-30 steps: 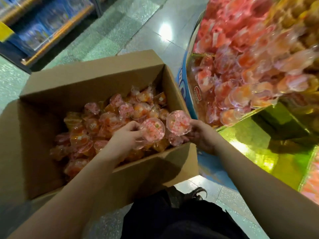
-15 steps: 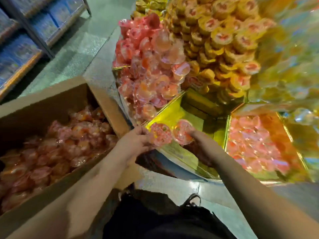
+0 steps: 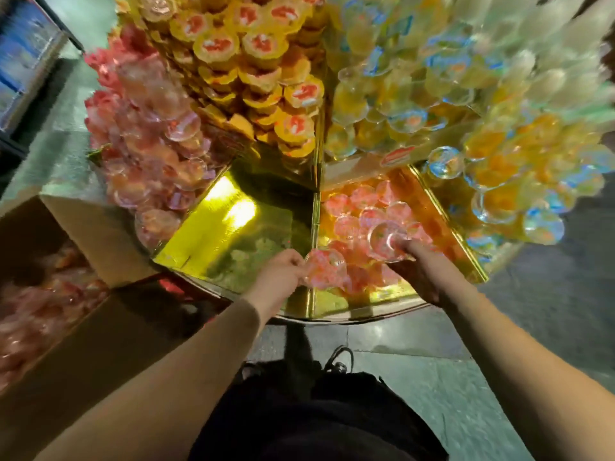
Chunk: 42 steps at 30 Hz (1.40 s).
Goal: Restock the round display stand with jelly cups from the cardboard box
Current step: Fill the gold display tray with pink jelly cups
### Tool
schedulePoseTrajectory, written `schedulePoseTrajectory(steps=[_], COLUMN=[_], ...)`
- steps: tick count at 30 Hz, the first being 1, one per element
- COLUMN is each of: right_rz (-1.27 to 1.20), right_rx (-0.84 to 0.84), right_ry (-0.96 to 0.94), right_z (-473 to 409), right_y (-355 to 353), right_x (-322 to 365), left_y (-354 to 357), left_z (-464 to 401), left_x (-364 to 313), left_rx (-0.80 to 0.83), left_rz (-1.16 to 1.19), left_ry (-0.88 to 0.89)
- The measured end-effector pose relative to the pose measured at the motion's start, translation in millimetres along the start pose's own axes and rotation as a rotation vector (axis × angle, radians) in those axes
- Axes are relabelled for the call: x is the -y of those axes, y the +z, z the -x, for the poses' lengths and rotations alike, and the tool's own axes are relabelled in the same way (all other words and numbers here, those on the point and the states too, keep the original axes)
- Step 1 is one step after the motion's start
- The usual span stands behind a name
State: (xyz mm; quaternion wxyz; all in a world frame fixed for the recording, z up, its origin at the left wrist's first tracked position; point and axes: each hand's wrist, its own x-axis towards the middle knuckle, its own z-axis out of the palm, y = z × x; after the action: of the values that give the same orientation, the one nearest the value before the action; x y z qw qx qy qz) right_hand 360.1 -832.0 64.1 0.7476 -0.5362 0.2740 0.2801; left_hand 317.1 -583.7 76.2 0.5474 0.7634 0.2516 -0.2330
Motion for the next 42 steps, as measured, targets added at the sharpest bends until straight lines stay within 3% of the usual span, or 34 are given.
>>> schedulePoseTrajectory(steps=[4, 8, 11, 15, 21, 29, 38, 42], right_rz=[-0.016, 0.009, 0.046, 0.055, 0.085, 0.067, 0.074, 0.070], right_rx=[-0.122, -0.137, -0.148, -0.145, -0.145, -0.133, -0.117, -0.117], right_ry=[-0.033, -0.019, -0.029, -0.018, -0.003, 0.011, -0.003, 0.000], right_z=[-22.5, -37.7, -51.2, -68.0, -83.1, -88.4, -96.3, -102.8], right_y=[-41.1, -58.0, -61.3, -59.6, -58.4, -63.4, -60.4, -58.8], right_x=[4.0, 8.4, 10.1, 4.0, -5.7, -14.3, -21.8, -26.9], left_y=[21.0, 40.5, 51.5, 62.0, 76.3, 82.0, 89.1, 88.8], left_z=[-27.3, -56.9, -74.4, -92.8, -112.5, -133.3, -133.1, -137.1], left_x=[-8.7, -23.3, -32.5, -32.1, -16.3, -4.4, 9.1, 8.8], left_rx=[0.095, 0.242, 0.357, 0.519, 0.612, 0.705, 0.620, 0.576], left_rz=[-0.438, -0.894, -1.103, -1.242, -1.489, -1.456, -1.616, -1.781], left_ry=[0.100, 0.189, 0.233, 0.229, 0.335, 0.349, 0.461, 0.383])
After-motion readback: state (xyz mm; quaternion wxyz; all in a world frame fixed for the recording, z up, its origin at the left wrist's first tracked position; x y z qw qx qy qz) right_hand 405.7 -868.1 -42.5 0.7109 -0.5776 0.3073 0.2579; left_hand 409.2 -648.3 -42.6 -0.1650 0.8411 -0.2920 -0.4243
